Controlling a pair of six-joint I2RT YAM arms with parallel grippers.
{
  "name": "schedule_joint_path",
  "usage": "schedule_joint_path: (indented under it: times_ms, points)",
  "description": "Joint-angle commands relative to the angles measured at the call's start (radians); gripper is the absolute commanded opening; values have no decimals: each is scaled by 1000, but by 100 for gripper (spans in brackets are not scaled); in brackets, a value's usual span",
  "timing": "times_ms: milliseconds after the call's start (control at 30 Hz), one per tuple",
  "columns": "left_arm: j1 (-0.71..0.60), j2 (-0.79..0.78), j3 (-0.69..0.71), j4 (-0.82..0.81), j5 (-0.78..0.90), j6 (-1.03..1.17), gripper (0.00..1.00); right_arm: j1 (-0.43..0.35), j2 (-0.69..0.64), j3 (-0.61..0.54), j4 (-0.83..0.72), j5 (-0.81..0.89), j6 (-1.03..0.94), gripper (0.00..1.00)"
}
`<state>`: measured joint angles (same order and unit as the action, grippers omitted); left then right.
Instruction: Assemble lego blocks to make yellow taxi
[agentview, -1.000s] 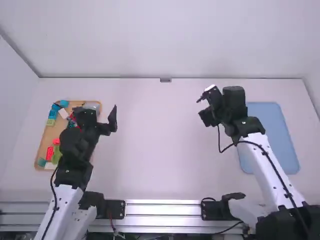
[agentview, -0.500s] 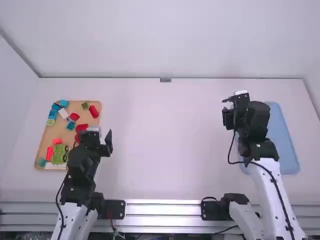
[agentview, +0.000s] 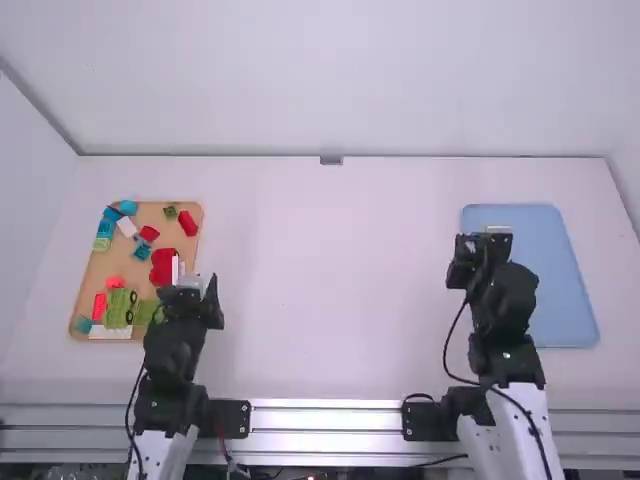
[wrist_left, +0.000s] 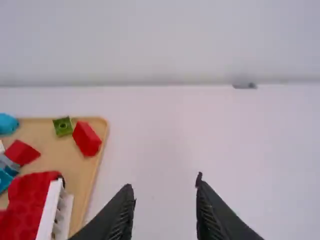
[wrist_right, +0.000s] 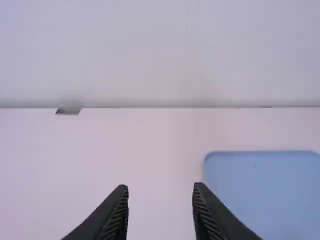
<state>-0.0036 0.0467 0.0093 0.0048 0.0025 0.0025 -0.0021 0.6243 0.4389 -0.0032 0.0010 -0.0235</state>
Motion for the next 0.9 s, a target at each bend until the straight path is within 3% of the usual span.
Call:
schedule_joint_path:
  times_ms: [0, 467, 867]
  points:
    - [4, -47, -9, -5, -2, -2, 27, 2, -56, -57, 3, -1, 23, 27]
    - [4, -47, -9, -5, -2, -2, 6, 2, -326, -327, 3, -1, 23, 0]
    - [4, -47, -9, -5, -2, -2, 0, 2, -485, -439, 3, -1, 23, 0]
